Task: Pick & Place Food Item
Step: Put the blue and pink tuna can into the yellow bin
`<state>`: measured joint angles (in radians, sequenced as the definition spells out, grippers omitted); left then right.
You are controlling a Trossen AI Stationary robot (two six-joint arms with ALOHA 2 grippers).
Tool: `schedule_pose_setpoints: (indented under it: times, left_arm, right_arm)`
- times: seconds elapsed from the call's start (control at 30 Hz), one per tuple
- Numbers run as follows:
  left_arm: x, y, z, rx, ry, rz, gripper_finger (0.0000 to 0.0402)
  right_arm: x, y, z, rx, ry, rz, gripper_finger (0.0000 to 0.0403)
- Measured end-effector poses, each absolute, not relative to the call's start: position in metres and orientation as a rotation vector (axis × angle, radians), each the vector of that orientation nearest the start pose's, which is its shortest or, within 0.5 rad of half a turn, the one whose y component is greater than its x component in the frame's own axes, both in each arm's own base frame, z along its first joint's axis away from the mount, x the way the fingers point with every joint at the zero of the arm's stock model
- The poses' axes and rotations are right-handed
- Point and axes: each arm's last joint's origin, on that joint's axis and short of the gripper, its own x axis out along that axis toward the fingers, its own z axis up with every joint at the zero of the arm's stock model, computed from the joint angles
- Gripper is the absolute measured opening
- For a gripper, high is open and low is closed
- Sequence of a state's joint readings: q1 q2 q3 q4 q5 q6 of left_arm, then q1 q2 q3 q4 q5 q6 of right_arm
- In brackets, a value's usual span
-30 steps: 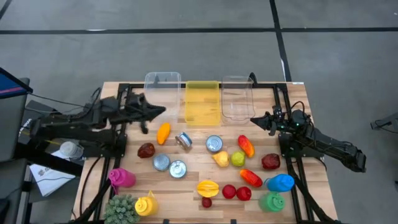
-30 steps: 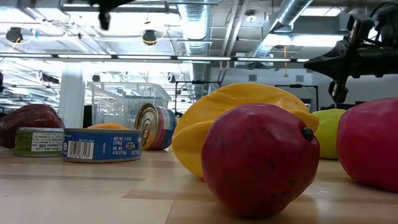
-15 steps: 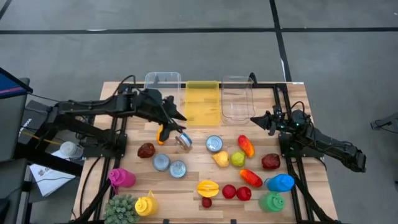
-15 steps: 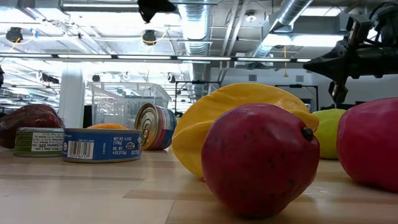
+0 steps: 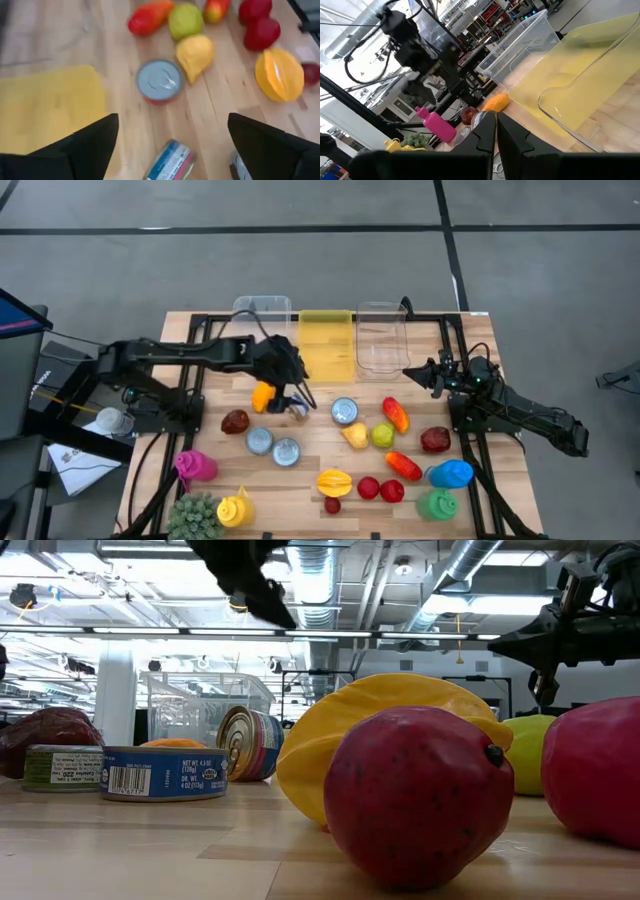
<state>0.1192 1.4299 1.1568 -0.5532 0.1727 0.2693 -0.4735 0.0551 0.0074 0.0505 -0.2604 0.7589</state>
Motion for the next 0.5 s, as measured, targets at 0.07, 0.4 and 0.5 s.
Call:
schedule_pose_setpoints:
  times: [0.07,0.4,0.5]
  left_arm:
    - [0.303,0.03,0.276,0.17,0.841,-0.198,0.0367]
    - [0.319,0.032,0.24,0.187,0.979,-0.247,0.0358]
    - [0.321,0.032,0.23,0.203,1.022,-0.27,0.0358]
  right_arm:
    - [0.092,-0.039,0.167,0.755,-0.083,-0.202,0.0013]
    - [0.092,-0.039,0.167,0.755,-0.083,-0.202,0.0013]
    - [0.092,-0.039,0.167,0.755,-0.083,-0.202,0.0013]
